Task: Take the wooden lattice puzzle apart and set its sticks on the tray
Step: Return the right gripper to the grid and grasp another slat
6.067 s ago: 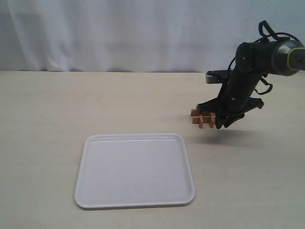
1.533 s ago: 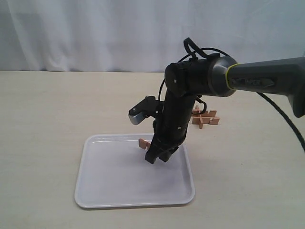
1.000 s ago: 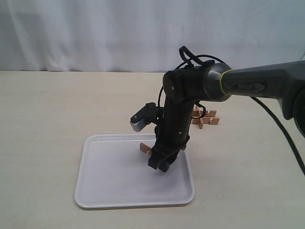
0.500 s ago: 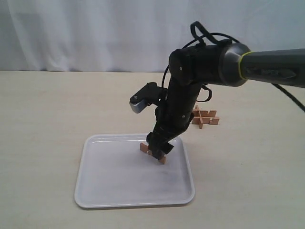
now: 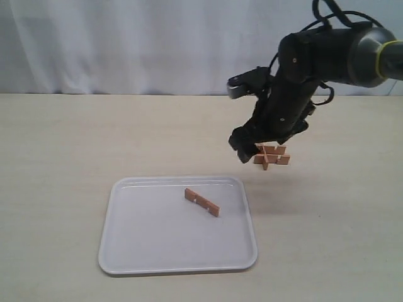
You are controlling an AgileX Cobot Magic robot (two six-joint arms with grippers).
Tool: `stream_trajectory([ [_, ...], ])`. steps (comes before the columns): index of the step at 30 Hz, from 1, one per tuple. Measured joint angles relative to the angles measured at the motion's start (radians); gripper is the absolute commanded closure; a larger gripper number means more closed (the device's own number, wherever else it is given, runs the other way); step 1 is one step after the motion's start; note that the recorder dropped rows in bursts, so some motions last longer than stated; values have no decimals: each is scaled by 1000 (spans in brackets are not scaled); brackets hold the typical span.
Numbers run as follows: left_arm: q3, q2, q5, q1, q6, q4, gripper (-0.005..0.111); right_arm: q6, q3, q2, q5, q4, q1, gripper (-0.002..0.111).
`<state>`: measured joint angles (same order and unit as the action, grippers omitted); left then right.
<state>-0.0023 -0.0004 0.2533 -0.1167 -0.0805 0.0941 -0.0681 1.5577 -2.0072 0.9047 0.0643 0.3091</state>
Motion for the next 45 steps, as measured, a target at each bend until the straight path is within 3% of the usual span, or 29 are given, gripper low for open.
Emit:
stream_trajectory([
  [5,0,0,0,0,0,0,107,137,0,-34,-57,5,-68,27],
  [16,0,0,0,0,0,0,107,160,0,-143,-79,-3,-72,27],
  [21,0,0,0,0,0,0,107,221,2,-184,-148,-3,-72,54],
  [25,0,0,0,0,0,0,107,236,2,-208,-183,-1,-72,70],
  [36,0,0,0,0,0,0,107,314,2,-218,-240,3,-72,74],
  [41,0,0,0,0,0,0,107,318,2,-218,-228,4,-72,94],
  [45,0,0,0,0,0,0,107,324,2,-218,-223,4,-72,104],
])
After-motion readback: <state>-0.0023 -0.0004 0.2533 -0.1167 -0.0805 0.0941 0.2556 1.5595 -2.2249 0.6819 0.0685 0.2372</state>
